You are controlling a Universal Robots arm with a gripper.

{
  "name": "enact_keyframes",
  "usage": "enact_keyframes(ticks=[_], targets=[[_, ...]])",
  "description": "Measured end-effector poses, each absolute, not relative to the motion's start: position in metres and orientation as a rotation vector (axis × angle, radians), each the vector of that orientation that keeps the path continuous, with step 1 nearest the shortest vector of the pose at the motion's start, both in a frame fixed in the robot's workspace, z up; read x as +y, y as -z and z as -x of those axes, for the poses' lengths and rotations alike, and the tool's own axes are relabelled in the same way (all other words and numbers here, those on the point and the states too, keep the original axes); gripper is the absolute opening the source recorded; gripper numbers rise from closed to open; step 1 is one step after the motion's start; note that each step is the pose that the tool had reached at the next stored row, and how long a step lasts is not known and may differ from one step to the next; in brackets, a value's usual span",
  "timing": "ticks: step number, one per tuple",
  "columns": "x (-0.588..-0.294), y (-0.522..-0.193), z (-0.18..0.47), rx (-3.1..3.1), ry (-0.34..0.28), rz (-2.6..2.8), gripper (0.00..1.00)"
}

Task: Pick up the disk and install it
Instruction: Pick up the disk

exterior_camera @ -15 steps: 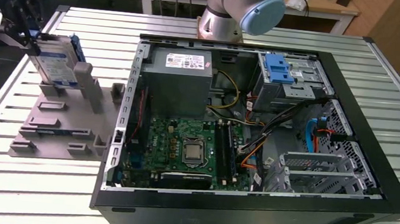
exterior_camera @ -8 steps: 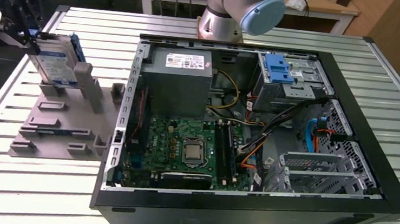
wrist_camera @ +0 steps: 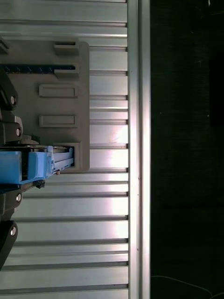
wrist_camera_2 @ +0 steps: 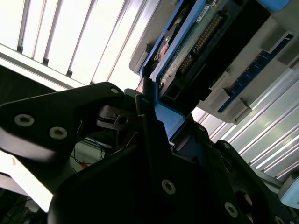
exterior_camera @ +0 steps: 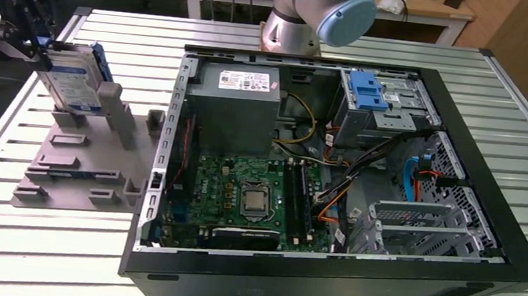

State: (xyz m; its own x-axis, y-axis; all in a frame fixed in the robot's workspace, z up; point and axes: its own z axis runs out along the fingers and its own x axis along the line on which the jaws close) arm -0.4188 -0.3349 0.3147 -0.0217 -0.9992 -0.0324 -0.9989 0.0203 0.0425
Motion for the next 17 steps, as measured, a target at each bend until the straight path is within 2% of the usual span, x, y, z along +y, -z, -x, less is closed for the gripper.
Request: enact_keyframes(ticks=[17], targets=[[-0.3349, -0.3204, 0.4188, -2.241, 0.089, -2.195, 0.36]])
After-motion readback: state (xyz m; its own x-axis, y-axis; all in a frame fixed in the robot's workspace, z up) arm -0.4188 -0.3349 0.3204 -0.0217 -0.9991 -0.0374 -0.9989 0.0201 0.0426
